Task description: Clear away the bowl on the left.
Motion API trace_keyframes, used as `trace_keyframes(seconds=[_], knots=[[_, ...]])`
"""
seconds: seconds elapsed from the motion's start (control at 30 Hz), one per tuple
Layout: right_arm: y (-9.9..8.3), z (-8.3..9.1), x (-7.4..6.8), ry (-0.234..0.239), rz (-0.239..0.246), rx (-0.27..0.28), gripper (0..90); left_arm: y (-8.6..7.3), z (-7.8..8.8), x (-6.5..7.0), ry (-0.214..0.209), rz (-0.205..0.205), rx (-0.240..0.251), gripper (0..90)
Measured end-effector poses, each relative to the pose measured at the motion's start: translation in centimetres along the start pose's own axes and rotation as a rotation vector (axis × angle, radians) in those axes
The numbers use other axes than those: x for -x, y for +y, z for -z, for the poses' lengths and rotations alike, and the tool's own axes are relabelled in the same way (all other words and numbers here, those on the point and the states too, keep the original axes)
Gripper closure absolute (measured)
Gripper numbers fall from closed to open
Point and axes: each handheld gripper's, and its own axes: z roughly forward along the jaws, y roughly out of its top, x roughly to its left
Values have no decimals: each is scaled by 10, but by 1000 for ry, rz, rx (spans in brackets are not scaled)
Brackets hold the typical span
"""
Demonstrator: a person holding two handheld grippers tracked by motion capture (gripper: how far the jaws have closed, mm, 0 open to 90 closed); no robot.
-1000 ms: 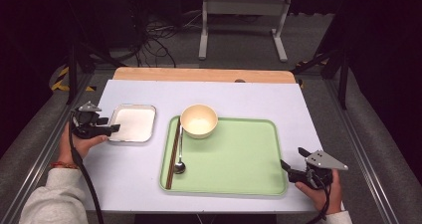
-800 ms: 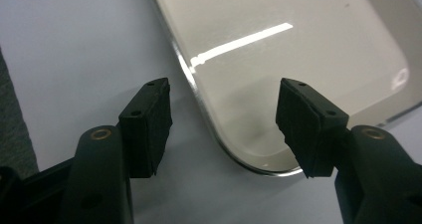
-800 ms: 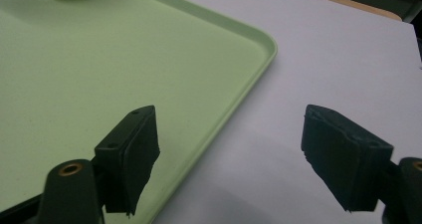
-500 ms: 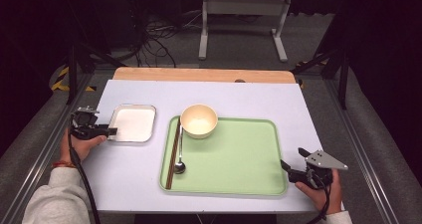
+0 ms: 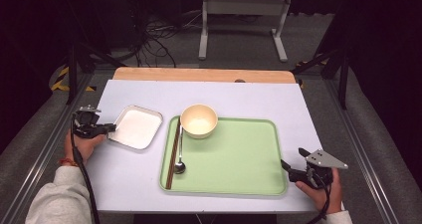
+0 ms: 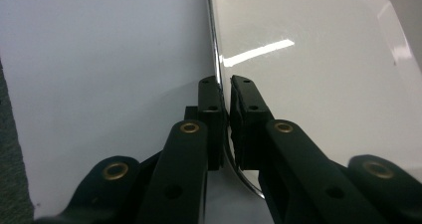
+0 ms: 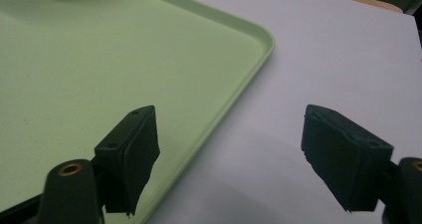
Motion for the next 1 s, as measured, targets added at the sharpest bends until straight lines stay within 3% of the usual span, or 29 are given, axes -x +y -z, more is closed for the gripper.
trace_keyframes(seconds=[0.07,0.13,0.2,0.3,0.43,0.63,1.0], knots=[[0,-1,0,2,0,0,231,-2,7,-3,-49,38,85,885],[0,-1,0,3,0,-1,231,-2,8,-2,-40,35,82,886],[1,-2,1,5,-3,2,231,-5,11,-4,-73,63,141,889],[2,-3,0,5,-1,4,232,-8,14,-5,-75,83,174,889],[3,-4,0,10,-3,7,233,-12,19,-11,-113,130,225,889],[4,-4,1,10,-10,18,234,-15,26,-11,-163,147,276,889],[6,-4,1,10,-8,30,236,-13,39,-3,-191,127,335,889]])
